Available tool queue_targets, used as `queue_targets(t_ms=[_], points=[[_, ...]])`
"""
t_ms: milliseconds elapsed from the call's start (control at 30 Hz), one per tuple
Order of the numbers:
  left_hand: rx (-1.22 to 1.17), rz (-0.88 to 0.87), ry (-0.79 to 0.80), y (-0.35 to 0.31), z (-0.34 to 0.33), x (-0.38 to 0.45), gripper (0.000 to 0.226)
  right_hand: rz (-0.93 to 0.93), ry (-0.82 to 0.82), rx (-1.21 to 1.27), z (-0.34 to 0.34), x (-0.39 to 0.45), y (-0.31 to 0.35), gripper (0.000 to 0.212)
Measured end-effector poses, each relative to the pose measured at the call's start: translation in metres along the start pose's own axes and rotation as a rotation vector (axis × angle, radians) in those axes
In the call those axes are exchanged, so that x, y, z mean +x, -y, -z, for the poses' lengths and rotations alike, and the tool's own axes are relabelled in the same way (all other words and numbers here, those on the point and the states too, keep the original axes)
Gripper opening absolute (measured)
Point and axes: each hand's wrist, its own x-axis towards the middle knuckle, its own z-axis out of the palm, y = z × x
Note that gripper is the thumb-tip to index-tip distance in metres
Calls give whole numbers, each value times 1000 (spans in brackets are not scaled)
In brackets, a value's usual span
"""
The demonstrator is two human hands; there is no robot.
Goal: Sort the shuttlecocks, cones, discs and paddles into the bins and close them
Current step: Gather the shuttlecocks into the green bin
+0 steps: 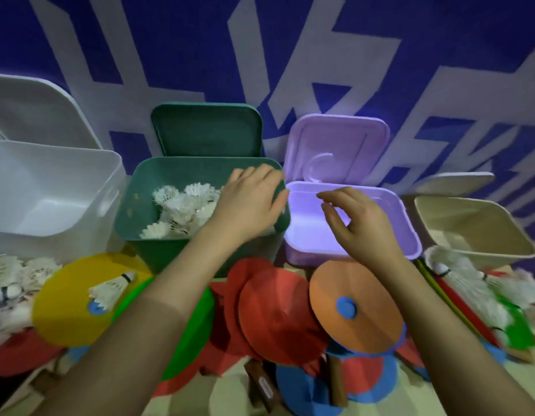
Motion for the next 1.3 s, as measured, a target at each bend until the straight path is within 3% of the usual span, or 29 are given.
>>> queue_targets(t_ms=[200, 467, 767, 900, 1000, 1067, 1200, 1300], points=[[-65, -74, 22, -114, -24, -8, 46, -43, -8, 24, 80, -79, -61, 33], [-110, -53, 110, -227, -57, -26, 61, -61, 77, 45, 145, -161, -135, 22], [-29, -70, 396, -268, -146, -44, 46, -65, 299, -193, 122, -245, -178, 30], [-15, -58, 452, -271, -186, -50, 43, -19, 283, -296, 91, -264, -178, 15], [-33, -39, 412, -271, -203, -50, 40, -9, 296, -328, 77, -273, -181, 25], [-65, -38, 328, -271, -208, -50, 27, -47, 274, -279, 75, -272, -183, 29], [-85, -26, 166, -270, -216, -50, 2, -150, 148, -97, 93, -264, -177, 16], [-146, 40, 95, -268, -210, -49, 12, -161, 88, -26, 106, -258, -169, 9]])
